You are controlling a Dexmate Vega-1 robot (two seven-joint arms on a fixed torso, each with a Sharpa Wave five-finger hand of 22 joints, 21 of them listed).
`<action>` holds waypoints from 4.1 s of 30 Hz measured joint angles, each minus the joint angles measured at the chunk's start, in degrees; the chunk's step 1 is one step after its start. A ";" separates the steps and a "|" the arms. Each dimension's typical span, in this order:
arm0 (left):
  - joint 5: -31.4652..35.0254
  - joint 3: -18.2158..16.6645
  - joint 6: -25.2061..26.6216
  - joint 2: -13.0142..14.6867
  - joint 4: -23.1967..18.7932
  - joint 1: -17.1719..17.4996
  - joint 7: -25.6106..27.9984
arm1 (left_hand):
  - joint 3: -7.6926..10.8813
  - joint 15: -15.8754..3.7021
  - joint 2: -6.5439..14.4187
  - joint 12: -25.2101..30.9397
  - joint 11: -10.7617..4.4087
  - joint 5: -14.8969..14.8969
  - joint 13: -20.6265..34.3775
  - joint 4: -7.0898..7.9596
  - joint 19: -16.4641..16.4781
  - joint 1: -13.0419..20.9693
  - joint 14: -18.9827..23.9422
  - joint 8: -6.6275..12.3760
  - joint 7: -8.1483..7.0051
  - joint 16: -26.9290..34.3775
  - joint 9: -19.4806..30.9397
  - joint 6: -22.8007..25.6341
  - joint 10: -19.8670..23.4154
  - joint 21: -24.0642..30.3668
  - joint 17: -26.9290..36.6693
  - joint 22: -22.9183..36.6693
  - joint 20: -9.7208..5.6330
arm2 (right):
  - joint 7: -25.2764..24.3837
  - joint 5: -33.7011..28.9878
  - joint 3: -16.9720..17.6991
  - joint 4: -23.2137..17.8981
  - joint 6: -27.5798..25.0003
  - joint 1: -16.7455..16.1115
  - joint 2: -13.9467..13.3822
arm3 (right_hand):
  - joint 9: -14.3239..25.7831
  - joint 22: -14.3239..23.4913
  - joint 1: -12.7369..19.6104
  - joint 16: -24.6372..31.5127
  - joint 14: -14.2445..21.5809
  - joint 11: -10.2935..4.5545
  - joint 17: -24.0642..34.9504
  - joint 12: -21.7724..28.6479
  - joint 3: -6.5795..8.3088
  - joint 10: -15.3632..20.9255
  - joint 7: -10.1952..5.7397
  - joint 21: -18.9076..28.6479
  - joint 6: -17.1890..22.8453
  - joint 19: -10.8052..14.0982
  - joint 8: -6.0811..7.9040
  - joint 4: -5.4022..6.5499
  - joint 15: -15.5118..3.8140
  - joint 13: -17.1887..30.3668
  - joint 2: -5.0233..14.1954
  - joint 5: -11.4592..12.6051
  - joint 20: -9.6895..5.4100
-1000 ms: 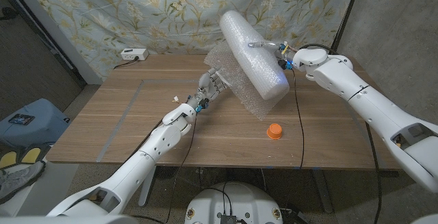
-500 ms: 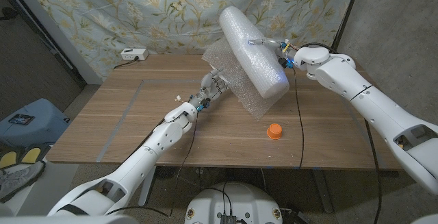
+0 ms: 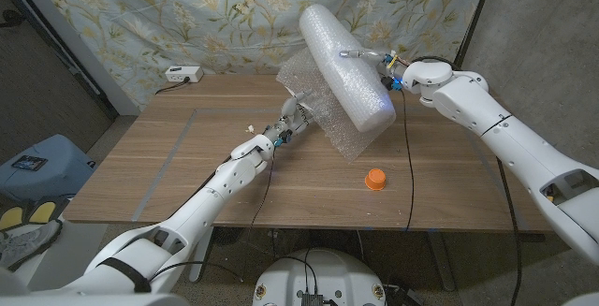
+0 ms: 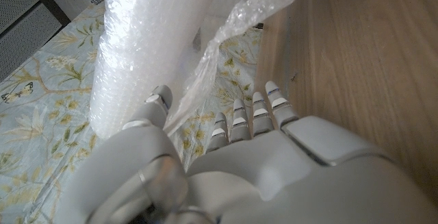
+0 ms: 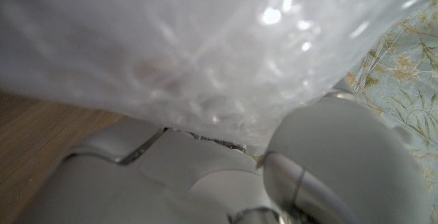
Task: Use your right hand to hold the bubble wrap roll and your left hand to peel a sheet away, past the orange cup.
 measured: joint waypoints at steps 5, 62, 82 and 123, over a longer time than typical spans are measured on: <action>0.25 0.23 1.00 -0.64 0.26 -0.86 -0.05 | 0.00 -0.23 -0.28 0.28 -0.03 0.00 0.00 0.00 0.72 1.12 0.77 0.00 0.18 0.00 0.00 0.84 0.86 0.00 0.00 0.00 0.10 | 0.02 0.08 0.03 -0.03 0.05 0.02 -0.18 | 0.03 0.00 0.01 0.00 0.00 0.00 0.00 -0.01 0.00 -0.01 0.00 0.00 0.00 0.00 -0.11 0.00 0.00 0.00 -0.01 -0.01 0.00; -0.10 -0.77 8.32 1.04 -11.67 3.58 20.36 | -2.60 -19.67 4.52 18.74 -15.08 -2.38 9.04 0.86 20.68 20.49 45.40 7.98 -1.39 7.77 1.32 47.93 48.47 8.47 0.00 0.82 -6.35 | 1.11 3.50 0.19 0.06 -2.25 -1.08 -1.13 | 0.27 0.00 0.05 -0.43 -0.03 0.01 0.53 0.20 -0.30 -0.01 -0.22 -0.50 0.20 0.21 -0.79 0.16 0.03 -0.25 0.07 -0.06 0.21; -1.18 -1.34 10.23 2.67 -12.63 3.46 20.54 | -2.60 -20.28 4.59 19.17 -14.98 -3.00 10.10 0.86 20.69 21.02 46.00 7.67 -1.33 7.77 1.63 48.19 48.57 8.82 0.16 0.81 -6.37 | 3.44 7.99 0.95 2.19 -5.18 -0.94 -1.25 | 0.52 0.00 0.06 -0.66 -0.04 0.20 0.50 0.23 -0.54 -0.21 -0.20 -0.50 0.17 0.21 -1.10 0.40 0.04 -0.20 0.07 0.01 0.21; -5.05 -3.08 15.16 6.94 -14.95 3.08 17.73 | -3.16 -20.15 4.91 19.80 -15.02 -3.21 11.96 1.42 20.76 21.78 46.11 6.32 -1.34 7.54 1.62 48.20 48.53 8.82 0.42 0.80 -6.87 | 4.39 21.22 5.82 7.50 -7.11 -4.49 -0.81 | 0.48 0.00 1.30 -1.49 -0.56 0.94 0.94 -0.53 -1.25 -1.95 0.51 -0.85 -0.59 -0.73 -2.38 0.49 0.13 -0.13 1.96 0.01 1.14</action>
